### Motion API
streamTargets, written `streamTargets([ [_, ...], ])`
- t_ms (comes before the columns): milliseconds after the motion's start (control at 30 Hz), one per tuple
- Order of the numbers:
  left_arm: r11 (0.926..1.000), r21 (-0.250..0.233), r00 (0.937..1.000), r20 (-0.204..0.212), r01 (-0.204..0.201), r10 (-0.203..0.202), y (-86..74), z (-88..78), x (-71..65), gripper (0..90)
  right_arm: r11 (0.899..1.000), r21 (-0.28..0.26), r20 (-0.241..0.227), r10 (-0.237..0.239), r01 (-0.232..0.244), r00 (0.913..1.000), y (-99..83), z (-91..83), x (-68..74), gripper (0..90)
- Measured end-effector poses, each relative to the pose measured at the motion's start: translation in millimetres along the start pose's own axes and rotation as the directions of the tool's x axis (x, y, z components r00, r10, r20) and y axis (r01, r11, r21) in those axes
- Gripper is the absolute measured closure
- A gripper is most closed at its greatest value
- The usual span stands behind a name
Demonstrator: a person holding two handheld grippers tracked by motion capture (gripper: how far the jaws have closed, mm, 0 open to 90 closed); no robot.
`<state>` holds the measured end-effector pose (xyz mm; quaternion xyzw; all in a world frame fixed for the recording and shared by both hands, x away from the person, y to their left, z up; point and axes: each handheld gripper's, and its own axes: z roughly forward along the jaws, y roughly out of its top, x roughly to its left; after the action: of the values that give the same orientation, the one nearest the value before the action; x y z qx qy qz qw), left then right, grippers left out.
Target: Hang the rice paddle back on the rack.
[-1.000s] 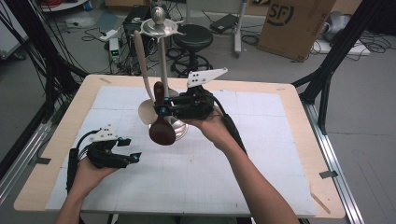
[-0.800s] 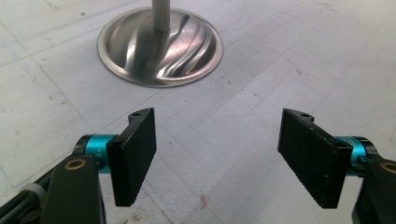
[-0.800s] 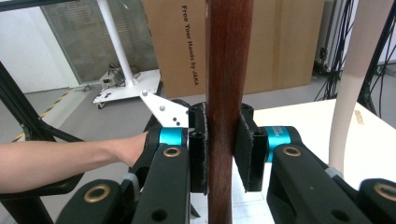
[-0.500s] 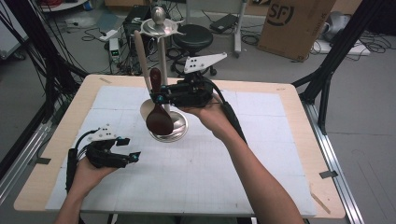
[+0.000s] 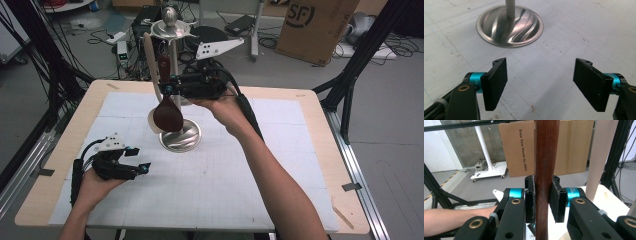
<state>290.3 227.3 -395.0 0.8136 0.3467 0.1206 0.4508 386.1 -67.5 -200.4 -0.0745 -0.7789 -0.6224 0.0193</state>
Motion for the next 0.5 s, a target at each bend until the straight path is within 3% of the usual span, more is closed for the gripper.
streamTargets([
  [233,0.9999,-0.009,1.0,0.001,0.008,-0.008,0.3,-0.6,-0.5,28.2,1.0,-0.007,0.006,-0.003,0.003,1.0,13.7,0.1,-4.4,77.1],
  [500,0.9999,-0.014,1.0,0.0,0.008,-0.008,0.5,-1.4,0.1,28.1,1.0,-0.002,0.02,0.008,-0.008,0.9998,15.7,-3.1,-11.9,77.1],
])
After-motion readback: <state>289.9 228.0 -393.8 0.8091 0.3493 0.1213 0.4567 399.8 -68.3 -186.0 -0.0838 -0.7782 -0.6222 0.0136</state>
